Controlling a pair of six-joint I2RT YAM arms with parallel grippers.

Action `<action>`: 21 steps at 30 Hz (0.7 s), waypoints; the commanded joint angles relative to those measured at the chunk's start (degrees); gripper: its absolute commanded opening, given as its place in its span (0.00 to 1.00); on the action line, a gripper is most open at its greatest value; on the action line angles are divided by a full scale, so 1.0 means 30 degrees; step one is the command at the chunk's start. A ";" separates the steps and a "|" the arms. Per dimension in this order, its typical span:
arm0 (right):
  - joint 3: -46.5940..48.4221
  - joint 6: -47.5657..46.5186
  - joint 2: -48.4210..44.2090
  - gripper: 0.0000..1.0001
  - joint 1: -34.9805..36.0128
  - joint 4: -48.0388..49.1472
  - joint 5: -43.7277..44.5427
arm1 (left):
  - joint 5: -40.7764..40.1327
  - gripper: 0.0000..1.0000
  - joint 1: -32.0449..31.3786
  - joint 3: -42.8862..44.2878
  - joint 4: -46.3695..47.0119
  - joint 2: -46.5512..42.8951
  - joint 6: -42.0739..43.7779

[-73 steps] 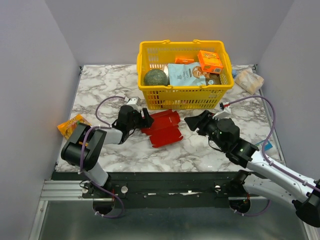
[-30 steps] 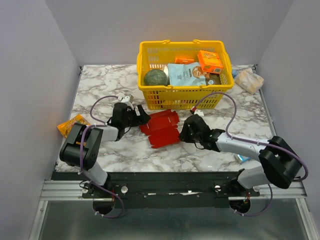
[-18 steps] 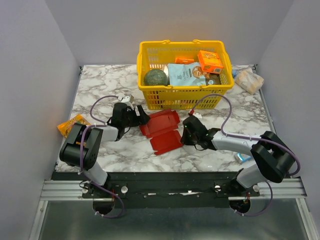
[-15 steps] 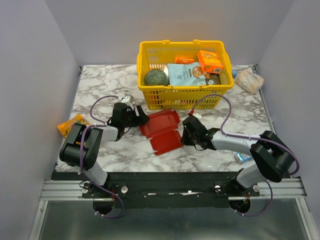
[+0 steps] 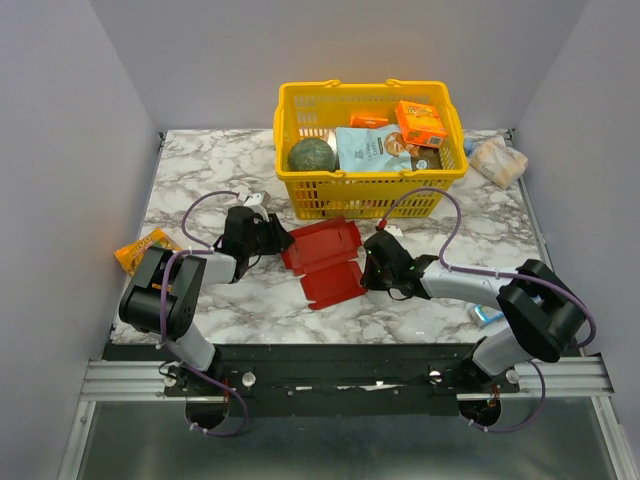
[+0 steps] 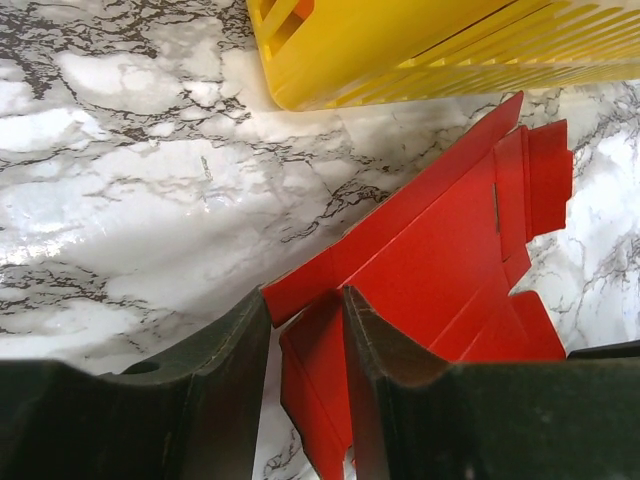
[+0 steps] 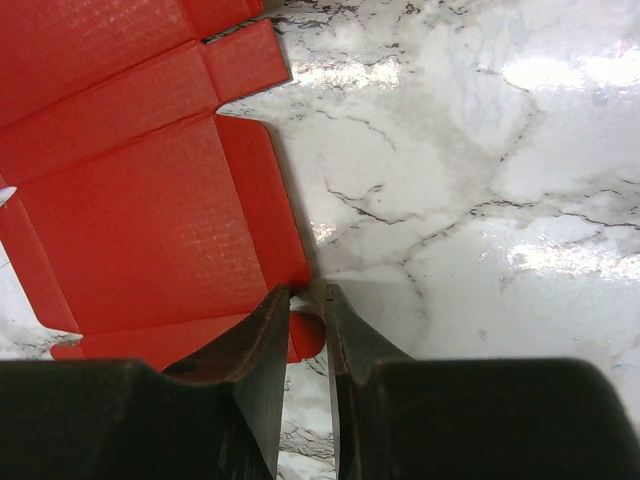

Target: Fold the paper box

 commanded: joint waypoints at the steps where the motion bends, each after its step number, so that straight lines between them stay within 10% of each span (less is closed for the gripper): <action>1: 0.0404 0.0063 0.0362 0.29 -0.0100 -0.0580 0.0389 | 0.0374 0.41 0.0094 0.0216 0.0234 0.0087 0.0684; 21: 0.0287 0.0034 0.0391 0.28 -0.0100 -0.0638 0.0301 | -0.0096 0.42 0.0064 0.0656 0.0261 -0.0236 0.1505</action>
